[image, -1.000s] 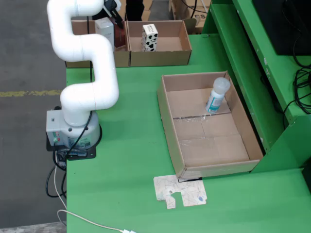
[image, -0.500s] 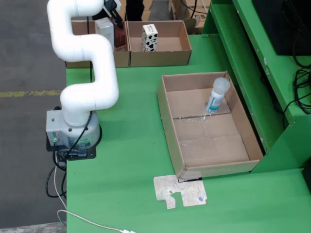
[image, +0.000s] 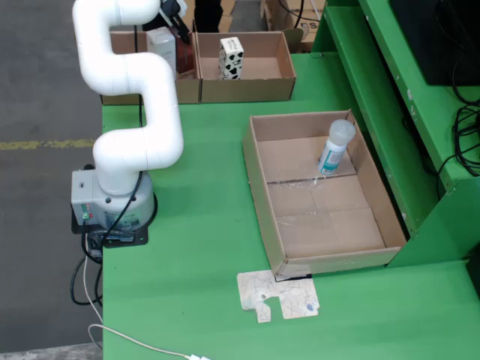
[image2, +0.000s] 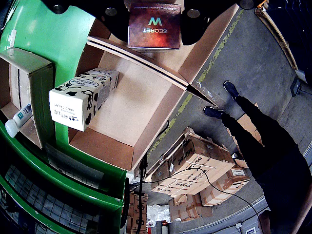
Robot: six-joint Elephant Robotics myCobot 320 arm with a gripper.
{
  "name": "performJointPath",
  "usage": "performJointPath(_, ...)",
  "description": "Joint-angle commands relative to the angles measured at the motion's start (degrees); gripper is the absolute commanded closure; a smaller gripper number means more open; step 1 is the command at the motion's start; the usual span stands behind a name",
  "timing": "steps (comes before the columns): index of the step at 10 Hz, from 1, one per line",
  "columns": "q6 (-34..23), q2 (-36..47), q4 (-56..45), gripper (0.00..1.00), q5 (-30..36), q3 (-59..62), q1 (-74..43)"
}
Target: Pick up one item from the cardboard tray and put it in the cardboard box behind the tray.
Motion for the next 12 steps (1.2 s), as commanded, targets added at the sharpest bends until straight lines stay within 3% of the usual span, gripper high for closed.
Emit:
performJointPath(1, 0.09, 1.72, 0.85, 1.0, -0.74, 1.58, 0.21)
performJointPath(10, 0.09, 1.72, 0.85, 1.0, -0.74, 1.58, 0.21)
performJointPath(12, 0.09, 1.72, 0.85, 0.8, -0.74, 1.58, 0.21)
